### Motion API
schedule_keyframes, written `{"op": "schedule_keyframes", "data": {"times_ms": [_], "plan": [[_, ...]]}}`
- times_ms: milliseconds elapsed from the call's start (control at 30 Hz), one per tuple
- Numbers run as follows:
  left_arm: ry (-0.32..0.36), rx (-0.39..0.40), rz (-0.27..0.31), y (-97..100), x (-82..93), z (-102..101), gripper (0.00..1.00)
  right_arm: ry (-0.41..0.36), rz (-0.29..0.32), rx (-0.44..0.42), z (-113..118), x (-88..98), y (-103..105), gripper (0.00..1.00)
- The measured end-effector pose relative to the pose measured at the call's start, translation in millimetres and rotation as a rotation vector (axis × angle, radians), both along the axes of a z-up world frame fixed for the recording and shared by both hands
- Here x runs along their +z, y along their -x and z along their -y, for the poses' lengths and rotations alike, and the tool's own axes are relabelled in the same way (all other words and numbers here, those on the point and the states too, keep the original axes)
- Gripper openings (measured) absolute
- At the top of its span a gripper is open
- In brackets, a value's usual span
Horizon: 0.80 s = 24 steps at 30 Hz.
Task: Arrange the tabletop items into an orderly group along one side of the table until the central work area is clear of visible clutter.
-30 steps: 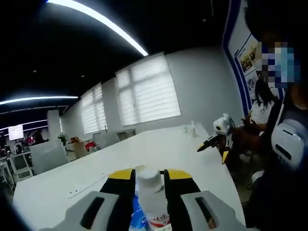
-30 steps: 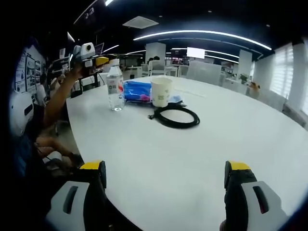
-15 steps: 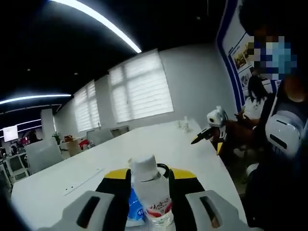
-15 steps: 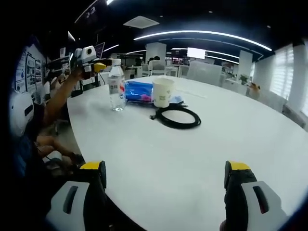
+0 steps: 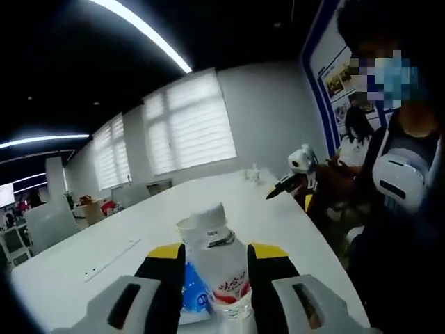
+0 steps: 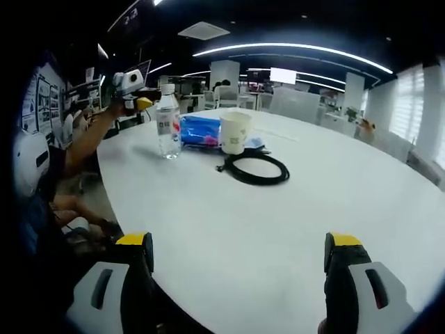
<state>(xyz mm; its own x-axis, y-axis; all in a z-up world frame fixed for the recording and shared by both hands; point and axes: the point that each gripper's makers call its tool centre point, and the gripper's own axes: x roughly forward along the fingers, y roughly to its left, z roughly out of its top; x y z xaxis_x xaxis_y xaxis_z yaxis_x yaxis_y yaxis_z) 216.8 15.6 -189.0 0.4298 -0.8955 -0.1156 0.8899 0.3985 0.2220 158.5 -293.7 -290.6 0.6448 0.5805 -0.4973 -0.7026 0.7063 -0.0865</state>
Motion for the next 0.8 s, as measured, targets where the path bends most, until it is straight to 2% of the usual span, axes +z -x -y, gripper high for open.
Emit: {"op": "schedule_keyframes", "data": {"times_ms": [333,600,800], "plan": [[-0.052,-0.104,0.059,-2.6,-11.1,8,0.39,0.002,0.001,-0.002,0,0.7,1,1.00],[-0.028,-0.158,0.053,-7.1,-10.7,13,0.40,0.004,-0.001,-0.007,2,0.7,2,1.00],[-0.024,-0.214,0.027,-8.8,-14.4,17,0.40,0.007,-0.001,-0.005,1,1.0,2,1.00]]}}
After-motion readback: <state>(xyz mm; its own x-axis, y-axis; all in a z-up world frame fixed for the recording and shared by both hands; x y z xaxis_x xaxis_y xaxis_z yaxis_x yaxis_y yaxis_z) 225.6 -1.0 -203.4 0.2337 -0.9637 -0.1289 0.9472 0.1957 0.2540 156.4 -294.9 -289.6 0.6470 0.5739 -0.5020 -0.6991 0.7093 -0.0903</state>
